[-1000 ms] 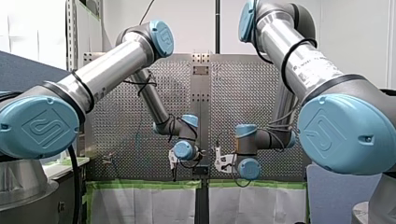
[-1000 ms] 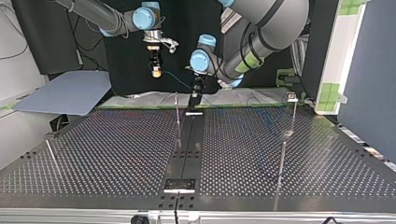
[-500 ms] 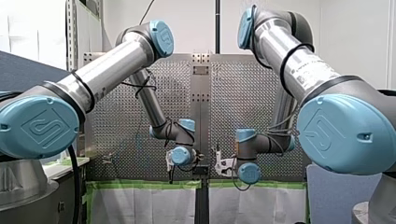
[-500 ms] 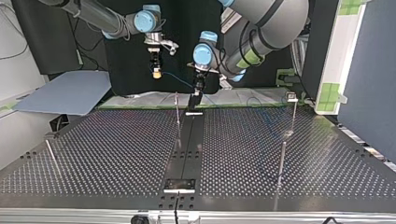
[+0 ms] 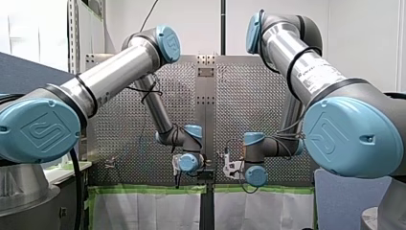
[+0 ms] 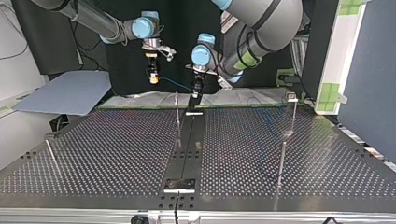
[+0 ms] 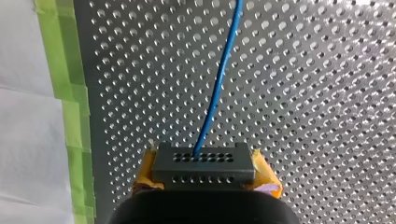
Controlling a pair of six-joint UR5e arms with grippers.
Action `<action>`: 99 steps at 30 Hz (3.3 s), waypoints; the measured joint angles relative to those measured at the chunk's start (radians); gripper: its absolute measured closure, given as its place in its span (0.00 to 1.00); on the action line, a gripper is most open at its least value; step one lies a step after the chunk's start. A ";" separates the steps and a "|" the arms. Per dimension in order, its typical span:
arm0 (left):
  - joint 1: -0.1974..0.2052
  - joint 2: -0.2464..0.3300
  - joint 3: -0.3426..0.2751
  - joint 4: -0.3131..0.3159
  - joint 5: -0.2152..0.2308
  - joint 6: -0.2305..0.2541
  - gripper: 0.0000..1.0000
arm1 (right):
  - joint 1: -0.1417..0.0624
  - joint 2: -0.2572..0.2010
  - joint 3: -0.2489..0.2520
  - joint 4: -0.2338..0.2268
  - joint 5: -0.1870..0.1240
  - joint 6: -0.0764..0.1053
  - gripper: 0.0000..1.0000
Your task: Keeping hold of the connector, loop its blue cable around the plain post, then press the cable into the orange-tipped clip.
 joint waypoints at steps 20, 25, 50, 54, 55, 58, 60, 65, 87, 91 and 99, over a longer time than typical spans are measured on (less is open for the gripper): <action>0.005 -0.048 0.093 0.008 0.002 -0.007 1.00 | -0.063 0.005 -0.047 0.005 -0.014 -0.013 1.00; 0.006 -0.048 0.097 0.010 0.001 -0.006 1.00 | -0.083 0.030 -0.074 0.019 -0.029 -0.012 1.00; 0.021 -0.050 0.099 0.005 0.029 -0.001 1.00 | -0.112 0.075 -0.115 0.053 -0.056 -0.017 1.00; 0.028 -0.050 0.101 0.005 0.042 -0.003 1.00 | -0.120 0.075 -0.122 0.043 -0.073 -0.015 1.00; 0.029 -0.050 0.102 0.005 0.047 -0.003 1.00 | -0.122 0.075 -0.124 0.042 -0.077 -0.014 1.00; 0.030 -0.050 0.104 0.005 0.064 -0.003 1.00 | -0.128 0.076 -0.133 0.040 -0.095 -0.014 1.00; 0.031 -0.050 0.105 0.005 0.070 -0.003 1.00 | -0.133 0.076 -0.140 0.041 -0.104 -0.013 1.00; 0.034 -0.050 0.108 0.001 0.074 -0.004 1.00 | -0.142 0.076 -0.159 0.043 -0.124 -0.012 1.00; 0.041 -0.050 0.110 -0.004 0.058 -0.015 1.00 | -0.178 0.084 -0.190 0.047 -0.247 -0.006 1.00; 0.041 -0.050 0.111 -0.003 0.050 -0.039 1.00 | -0.185 0.085 -0.196 0.055 -0.260 -0.006 1.00; 0.041 -0.050 0.111 -0.003 0.049 -0.063 1.00 | -0.193 0.086 -0.197 0.065 -0.272 -0.006 1.00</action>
